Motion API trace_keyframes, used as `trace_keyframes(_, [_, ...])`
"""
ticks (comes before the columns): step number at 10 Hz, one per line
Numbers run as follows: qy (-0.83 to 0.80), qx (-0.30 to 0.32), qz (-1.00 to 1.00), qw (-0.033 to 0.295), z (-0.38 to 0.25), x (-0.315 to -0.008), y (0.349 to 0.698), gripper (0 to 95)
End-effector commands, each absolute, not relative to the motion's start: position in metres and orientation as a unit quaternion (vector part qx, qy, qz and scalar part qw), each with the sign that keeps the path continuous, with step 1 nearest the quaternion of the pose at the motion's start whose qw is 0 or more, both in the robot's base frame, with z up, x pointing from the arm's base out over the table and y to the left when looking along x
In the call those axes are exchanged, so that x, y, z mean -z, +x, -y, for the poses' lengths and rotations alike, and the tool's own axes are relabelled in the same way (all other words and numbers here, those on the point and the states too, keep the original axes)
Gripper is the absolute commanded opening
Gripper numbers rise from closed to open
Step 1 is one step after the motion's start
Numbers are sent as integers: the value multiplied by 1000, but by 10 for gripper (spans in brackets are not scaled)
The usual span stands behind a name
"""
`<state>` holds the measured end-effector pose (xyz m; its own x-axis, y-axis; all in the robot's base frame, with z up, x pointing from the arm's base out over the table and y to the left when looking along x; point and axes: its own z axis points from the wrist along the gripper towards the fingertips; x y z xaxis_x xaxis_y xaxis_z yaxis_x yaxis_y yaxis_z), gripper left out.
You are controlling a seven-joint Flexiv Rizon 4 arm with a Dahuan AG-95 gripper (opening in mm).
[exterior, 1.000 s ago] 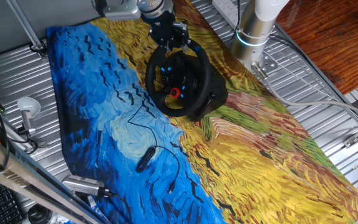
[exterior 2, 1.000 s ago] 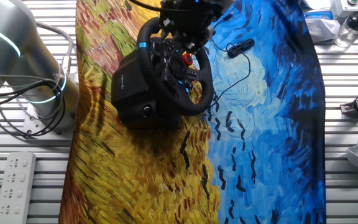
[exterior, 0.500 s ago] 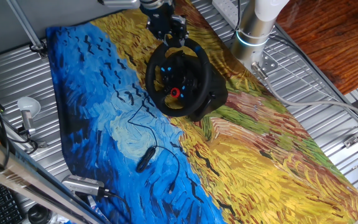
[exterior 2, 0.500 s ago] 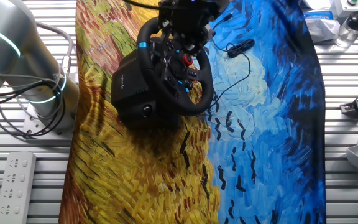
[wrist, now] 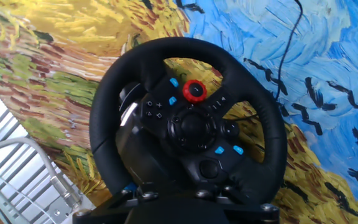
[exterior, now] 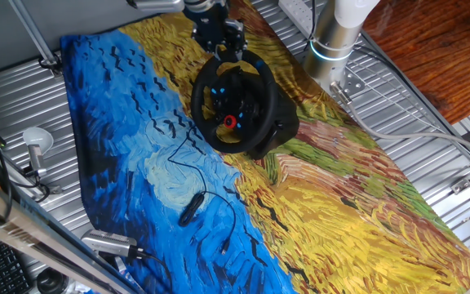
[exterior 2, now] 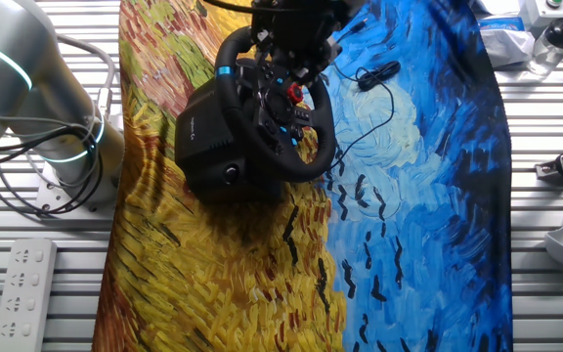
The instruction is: Rotate the steering wheel 90 degrees clockwise
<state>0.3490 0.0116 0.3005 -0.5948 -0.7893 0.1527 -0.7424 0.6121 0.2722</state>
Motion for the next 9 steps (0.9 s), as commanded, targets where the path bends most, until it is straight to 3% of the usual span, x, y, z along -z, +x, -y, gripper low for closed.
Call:
trace_keyframes(1, [443,95,882,129,-7,-298,350,380])
trace_keyframes(6, [461,104,871,134,-12,-297,350,380])
trace_keyframes(9, [496,145,840,165,-35,-291,348,380])
